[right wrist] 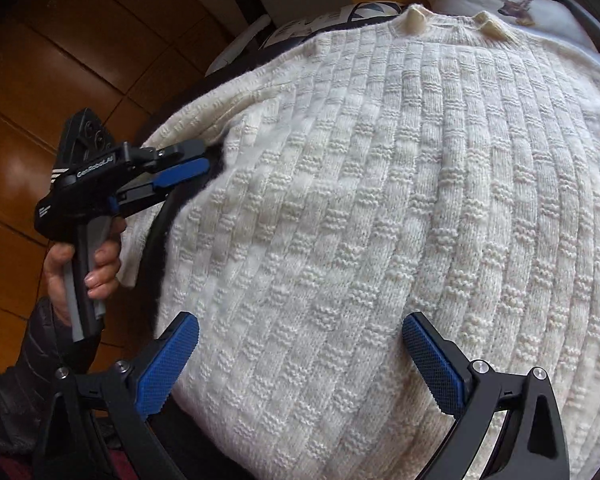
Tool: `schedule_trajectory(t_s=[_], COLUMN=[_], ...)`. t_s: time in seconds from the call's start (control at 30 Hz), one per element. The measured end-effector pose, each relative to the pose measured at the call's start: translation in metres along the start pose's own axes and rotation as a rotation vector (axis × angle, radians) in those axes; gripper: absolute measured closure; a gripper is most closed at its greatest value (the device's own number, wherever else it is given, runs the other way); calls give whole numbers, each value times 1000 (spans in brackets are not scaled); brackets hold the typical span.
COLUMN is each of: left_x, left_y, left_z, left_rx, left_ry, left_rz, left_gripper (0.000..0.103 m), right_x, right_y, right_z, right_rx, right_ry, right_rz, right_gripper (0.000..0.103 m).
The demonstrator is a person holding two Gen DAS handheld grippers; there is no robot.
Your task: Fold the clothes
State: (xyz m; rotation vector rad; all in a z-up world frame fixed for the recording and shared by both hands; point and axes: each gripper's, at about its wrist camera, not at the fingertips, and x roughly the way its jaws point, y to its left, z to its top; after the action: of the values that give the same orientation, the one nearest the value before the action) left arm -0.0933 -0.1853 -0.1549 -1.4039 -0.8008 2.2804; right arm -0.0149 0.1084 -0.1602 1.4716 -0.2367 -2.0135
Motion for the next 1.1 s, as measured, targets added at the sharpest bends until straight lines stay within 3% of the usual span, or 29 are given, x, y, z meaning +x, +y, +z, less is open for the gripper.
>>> schedule_trajectory(t_s=[0.03, 0.1, 0.13, 0.17, 0.23, 0.37, 0.5, 0.6, 0.63, 0.7, 0.8, 0.9, 1.1], left_x=[7, 16, 20, 21, 22, 27, 12, -35, -55, -96, -149, -181, -187], left_y=[-4, -11, -15, -18, -12, -8, -10, -7, -4, 6, 31, 71, 120], left_z=[1, 1, 2, 4, 15, 28, 21, 5, -3, -21, -52, -82, -119], left_rx=[18, 67, 97, 119, 99, 120, 92, 67, 72, 85, 108, 36, -75], left_ry=[10, 3, -5, -21, -45, -44, -31, -103, -136, -198, -255, -229, -189], left_rz=[18, 110, 158, 205, 257, 288, 242, 195, 210, 284, 463, 521, 474], left_gripper=[62, 79, 95, 96, 96, 96, 84, 81, 80, 77, 75, 74, 70], right_x=[0, -1, -1, -1, -1, 2, 3, 1, 1, 0, 4, 2, 6], right_y=[-1, -4, -4, -2, 0, 4, 7, 9, 10, 11, 8, 4, 9], right_z=[0, 1, 0, -1, -5, -13, -18, -24, -27, -30, -22, -20, -19], right_rx=[4, 11, 6, -4, -31, -82, -108, -124, -134, -147, -108, -58, -38], right_ry=[-1, -2, -3, -4, -7, -15, -29, -63, -74, -92, -116, -139, -154], right_rz=[0, 1, -2, -6, -15, -36, -56, -61, -63, -63, -43, -13, -42], right_gripper=[0, 0, 0, 0, 0, 0, 0, 0, 0, 0, 0, 0, 0])
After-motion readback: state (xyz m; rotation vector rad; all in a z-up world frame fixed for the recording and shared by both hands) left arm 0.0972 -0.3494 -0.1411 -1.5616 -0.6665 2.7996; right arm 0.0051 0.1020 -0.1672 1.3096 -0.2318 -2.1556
